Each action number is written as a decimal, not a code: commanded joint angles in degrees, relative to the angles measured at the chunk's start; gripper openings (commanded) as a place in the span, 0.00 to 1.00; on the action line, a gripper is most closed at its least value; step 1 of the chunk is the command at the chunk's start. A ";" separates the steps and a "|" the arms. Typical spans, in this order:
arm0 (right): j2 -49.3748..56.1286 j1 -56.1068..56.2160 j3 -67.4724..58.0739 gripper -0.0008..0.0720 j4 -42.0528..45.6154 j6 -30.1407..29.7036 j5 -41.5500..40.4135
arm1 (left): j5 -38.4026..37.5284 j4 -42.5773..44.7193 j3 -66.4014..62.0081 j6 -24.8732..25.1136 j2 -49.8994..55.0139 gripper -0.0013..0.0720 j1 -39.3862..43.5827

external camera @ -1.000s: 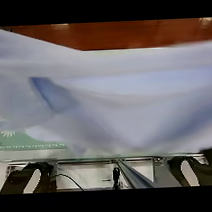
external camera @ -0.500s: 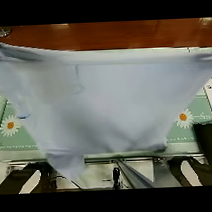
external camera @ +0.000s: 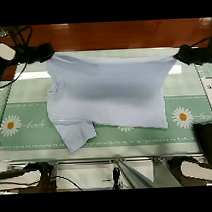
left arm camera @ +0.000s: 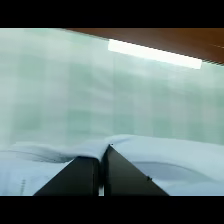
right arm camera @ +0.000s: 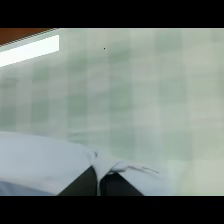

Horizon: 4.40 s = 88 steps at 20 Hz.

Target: Fold the shirts.

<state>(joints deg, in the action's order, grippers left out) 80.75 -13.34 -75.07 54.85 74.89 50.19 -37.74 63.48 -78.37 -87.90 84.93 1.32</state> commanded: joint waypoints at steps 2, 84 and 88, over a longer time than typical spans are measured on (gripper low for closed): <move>15.56 2.47 -10.73 0.04 -1.01 6.43 -0.02 | 0.26 -6.60 -3.37 -0.07 9.68 0.05 0.11; -15.87 -6.78 44.98 0.84 -0.83 4.59 10.88 | -22.95 -19.65 55.69 25.66 -21.51 0.05 -14.86; -13.94 -4.57 43.54 0.04 -1.81 0.96 12.33 | -22.97 -19.65 55.67 25.68 -21.51 0.05 -14.88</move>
<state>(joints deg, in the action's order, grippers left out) 65.56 -19.99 -30.50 55.20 78.65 61.69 -60.73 43.83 -22.63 -62.08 63.40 -13.56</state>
